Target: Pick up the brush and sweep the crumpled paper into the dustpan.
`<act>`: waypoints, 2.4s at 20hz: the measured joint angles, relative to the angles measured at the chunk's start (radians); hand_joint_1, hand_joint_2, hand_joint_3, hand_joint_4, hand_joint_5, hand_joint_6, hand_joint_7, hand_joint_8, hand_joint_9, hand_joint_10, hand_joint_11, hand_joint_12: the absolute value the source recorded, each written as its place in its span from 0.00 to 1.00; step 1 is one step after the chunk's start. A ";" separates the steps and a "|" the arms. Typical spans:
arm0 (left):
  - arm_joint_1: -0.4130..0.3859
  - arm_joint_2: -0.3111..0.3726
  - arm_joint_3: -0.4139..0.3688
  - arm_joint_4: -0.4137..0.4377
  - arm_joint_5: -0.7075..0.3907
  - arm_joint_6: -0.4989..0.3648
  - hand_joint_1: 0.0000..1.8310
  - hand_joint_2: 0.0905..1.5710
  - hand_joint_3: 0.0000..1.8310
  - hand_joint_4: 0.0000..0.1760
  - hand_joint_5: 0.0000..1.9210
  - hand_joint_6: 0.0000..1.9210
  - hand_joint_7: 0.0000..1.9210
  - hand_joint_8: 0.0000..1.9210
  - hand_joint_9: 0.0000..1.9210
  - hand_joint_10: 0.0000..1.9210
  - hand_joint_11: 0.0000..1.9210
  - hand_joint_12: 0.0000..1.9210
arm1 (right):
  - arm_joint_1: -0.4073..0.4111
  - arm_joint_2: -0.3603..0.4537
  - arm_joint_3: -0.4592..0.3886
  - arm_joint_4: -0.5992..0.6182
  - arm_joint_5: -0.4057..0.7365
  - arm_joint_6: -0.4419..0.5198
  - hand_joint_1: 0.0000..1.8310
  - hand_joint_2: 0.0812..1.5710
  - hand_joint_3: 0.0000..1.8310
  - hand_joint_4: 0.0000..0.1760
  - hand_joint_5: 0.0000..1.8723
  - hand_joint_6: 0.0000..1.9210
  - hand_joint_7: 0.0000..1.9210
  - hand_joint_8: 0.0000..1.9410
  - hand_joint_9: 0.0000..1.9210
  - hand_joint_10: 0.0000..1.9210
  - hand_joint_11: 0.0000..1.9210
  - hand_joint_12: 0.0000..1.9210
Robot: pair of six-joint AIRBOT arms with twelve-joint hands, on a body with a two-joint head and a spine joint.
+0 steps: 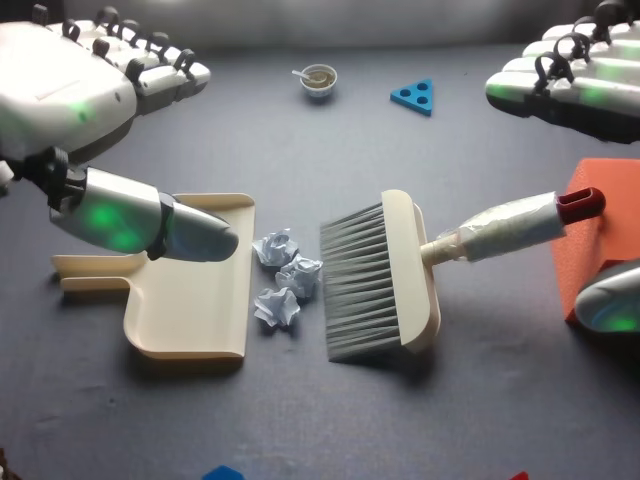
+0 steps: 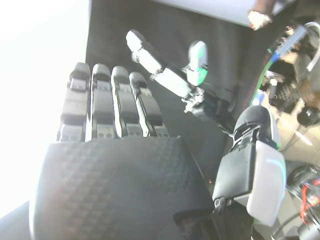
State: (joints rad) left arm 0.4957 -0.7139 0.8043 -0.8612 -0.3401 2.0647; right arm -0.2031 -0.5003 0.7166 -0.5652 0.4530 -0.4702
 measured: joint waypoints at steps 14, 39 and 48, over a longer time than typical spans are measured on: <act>0.296 -0.029 0.030 0.113 -0.247 -0.291 0.26 0.53 0.00 0.00 0.03 0.00 0.05 0.00 0.07 0.00 0.09 0.02 | -0.001 0.004 -0.043 -0.021 -0.049 -0.100 0.00 0.54 0.00 0.00 0.01 0.00 0.03 0.00 0.03 0.00 0.03 0.00; 0.438 -0.166 0.193 0.034 -0.301 -0.313 0.48 0.60 0.00 0.63 0.31 0.00 0.10 0.00 0.09 0.00 0.12 0.05 | -0.001 0.007 -0.055 0.035 -0.076 -0.129 0.00 0.57 0.00 0.00 0.02 0.00 0.03 0.00 0.03 0.00 0.03 0.00; 0.418 -0.236 0.263 0.028 -0.275 -0.286 0.50 0.59 0.00 0.61 0.33 0.00 0.11 0.00 0.11 0.00 0.13 0.06 | -0.001 0.008 -0.055 0.041 -0.077 -0.129 0.01 0.58 0.00 0.00 0.02 0.00 0.03 0.00 0.03 0.00 0.03 0.00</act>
State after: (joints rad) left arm 0.9138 -0.9497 1.0672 -0.8333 -0.6155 1.7782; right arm -0.2043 -0.4919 0.6621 -0.5240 0.3756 -0.5995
